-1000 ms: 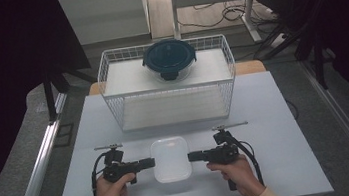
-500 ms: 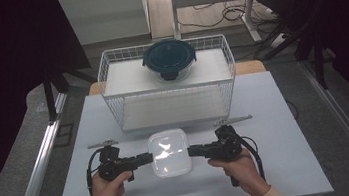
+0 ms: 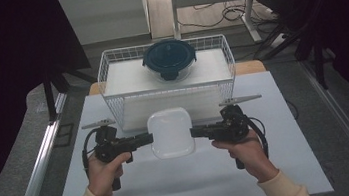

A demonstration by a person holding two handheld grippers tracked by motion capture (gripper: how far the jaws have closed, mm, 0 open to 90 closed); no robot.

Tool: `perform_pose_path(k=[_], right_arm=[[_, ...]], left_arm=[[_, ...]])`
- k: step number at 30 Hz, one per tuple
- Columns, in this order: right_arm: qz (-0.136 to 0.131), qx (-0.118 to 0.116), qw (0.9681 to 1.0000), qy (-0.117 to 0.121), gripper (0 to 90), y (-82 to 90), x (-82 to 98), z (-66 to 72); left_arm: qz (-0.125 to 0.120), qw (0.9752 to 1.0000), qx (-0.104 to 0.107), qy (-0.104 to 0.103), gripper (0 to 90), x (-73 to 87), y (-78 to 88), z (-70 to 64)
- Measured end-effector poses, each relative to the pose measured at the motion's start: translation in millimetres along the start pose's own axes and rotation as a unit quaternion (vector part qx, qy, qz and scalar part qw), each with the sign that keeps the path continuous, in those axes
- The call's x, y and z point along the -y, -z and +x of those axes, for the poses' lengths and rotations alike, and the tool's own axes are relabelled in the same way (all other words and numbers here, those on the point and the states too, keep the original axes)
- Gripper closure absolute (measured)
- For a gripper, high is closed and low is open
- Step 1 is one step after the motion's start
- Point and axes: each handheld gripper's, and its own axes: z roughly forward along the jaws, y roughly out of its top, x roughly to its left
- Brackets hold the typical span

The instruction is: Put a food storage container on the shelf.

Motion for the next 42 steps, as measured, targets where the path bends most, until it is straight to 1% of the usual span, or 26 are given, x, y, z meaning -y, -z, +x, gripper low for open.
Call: perform_pose_path(k=[2, 6, 14, 15, 19, 22, 27, 31, 34, 35, 36, 42], right_arm=[[-0.004, 0.001, 1.0, 0.007, 80.0, 2.6, -8.1, 1.8], [-0.009, 0.008, 0.9998, 0.016, 79.8, 7.7, -27.3, 5.4], [-0.021, 0.009, 0.9995, 0.02, 79.8, 18.7, -57.9, 8.5], [-0.023, 0.012, 0.9994, 0.024, 79.8, 20.6, -62.6, 9.0], [-0.03, 0.019, 0.9989, 0.032, 79.8, 27.9, -77.9, 11.8], [-0.031, 0.027, 0.9984, 0.039, 79.8, 34.3, -94.3, 16.0], [-0.03, 0.028, 0.998, 0.049, 79.8, 43.0, -120.7, 19.6], [-0.031, 0.03, 0.9977, 0.053, 79.8, 46.1, -139.1, 22.0], [-0.032, 0.03, 0.9978, 0.05, 79.8, 46.8, -151.3, 20.9], [-0.034, 0.028, 0.9979, 0.048, 79.8, 47.0, -155.2, 20.4], [-0.034, 0.027, 0.9979, 0.047, 79.8, 47.4, -159.2, 19.9], [-0.045, 0.018, 0.9981, 0.037, 79.9, 46.9, -181.9, 13.2]], left_arm=[[-0.004, 1.0, 0.0, -0.005, 79.7, -8.4, 2.4, -3.1], [-0.01, 0.9998, -0.004, -0.017, 79.8, -30.8, 6.7, -10.7], [-0.015, 0.9996, 0.003, -0.024, 79.9, -63.5, 8.5, -17.0], [-0.016, 0.9995, 0.0, -0.026, 79.8, -68.0, 8.4, -18.7], [-0.018, 0.999, -0.006, -0.04, 79.7, -88.3, 9.4, -26.8], [-0.023, 0.9984, -0.006, -0.051, 79.7, -102.9, 11.5, -31.5], [-0.029, 0.9985, 0.007, -0.045, 79.7, -125.2, 13.9, -32.9], [-0.03, 0.9984, 0.008, -0.048, 79.7, -143.2, 16.6, -34.0], [-0.028, 0.9984, 0.004, -0.048, 79.7, -156.7, 17.9, -35.7], [-0.028, 0.9982, 0.003, -0.053, 79.7, -161.3, 18.4, -35.7], [-0.028, 0.9982, 0.004, -0.053, 79.7, -165.7, 18.9, -35.8], [-0.026, 0.9986, 0.006, -0.046, 79.7, -190.4, 18.1, -31.2]])
